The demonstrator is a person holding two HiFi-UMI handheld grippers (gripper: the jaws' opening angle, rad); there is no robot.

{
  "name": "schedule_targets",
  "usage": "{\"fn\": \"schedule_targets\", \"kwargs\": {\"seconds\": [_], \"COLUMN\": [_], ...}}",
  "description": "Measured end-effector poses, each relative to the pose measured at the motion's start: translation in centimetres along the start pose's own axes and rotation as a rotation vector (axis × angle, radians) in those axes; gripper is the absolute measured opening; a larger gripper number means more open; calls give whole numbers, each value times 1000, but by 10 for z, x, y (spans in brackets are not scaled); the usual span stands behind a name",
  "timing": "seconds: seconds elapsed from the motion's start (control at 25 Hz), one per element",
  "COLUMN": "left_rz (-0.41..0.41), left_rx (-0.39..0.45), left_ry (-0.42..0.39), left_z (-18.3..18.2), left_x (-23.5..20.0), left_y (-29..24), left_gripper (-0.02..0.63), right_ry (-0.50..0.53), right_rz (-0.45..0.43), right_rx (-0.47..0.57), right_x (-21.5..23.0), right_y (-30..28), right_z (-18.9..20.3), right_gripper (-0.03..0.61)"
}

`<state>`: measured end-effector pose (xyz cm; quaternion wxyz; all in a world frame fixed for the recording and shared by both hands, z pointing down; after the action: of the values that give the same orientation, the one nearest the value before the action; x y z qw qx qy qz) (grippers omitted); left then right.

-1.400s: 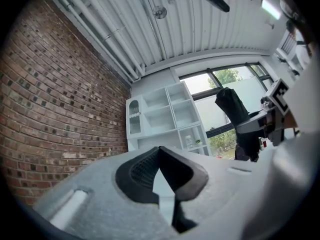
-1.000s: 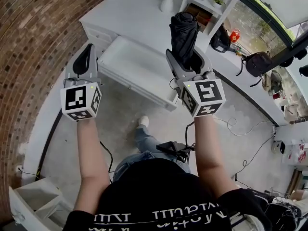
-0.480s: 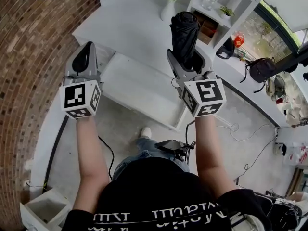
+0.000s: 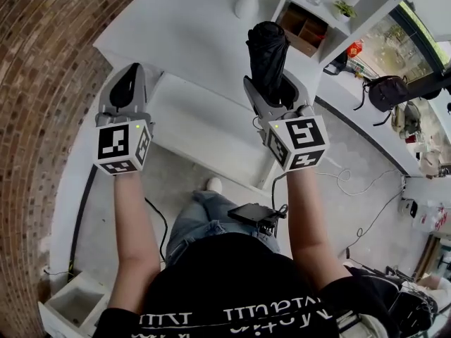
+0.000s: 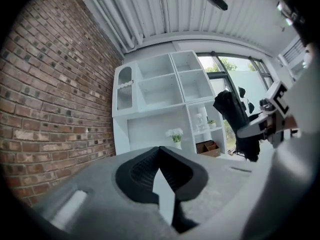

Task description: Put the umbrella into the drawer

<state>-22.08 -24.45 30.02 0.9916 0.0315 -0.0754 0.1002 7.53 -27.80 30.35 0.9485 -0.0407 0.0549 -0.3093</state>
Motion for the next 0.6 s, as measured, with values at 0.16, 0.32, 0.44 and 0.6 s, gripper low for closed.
{"fn": "schedule_targets", "kwargs": {"seconds": [0.16, 0.32, 0.44, 0.6], "left_rz": [16, 39, 49, 65], "left_rx": [-52, -94, -117, -140], "left_ry": [35, 57, 70, 82], "left_z": [26, 45, 55, 65], "left_x": [2, 3, 0, -3], "left_y": [3, -1, -3, -5], "left_gripper": [-2, -2, -2, -2], "right_ry": [-11, -15, -24, -29], "right_rz": [-28, -51, -69, -104], "right_rx": [-98, -190, -261, -363], "right_x": [-9, -15, -20, -28], "right_y": [-5, -14, -23, -34], "right_z": [33, 64, 86, 112], "right_gripper": [256, 256, 258, 258]}}
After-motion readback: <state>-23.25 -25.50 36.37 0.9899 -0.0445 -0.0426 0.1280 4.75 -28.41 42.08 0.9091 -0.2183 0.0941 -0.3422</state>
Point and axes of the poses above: the fingertips, and each gripper's own axes: y backward along the fingers, x to its right, z out of its underside, the point moved 9 cm from there along y, backward along the fingers, and after that the axes turned 4 degrees about x, right-handed, at the moved point
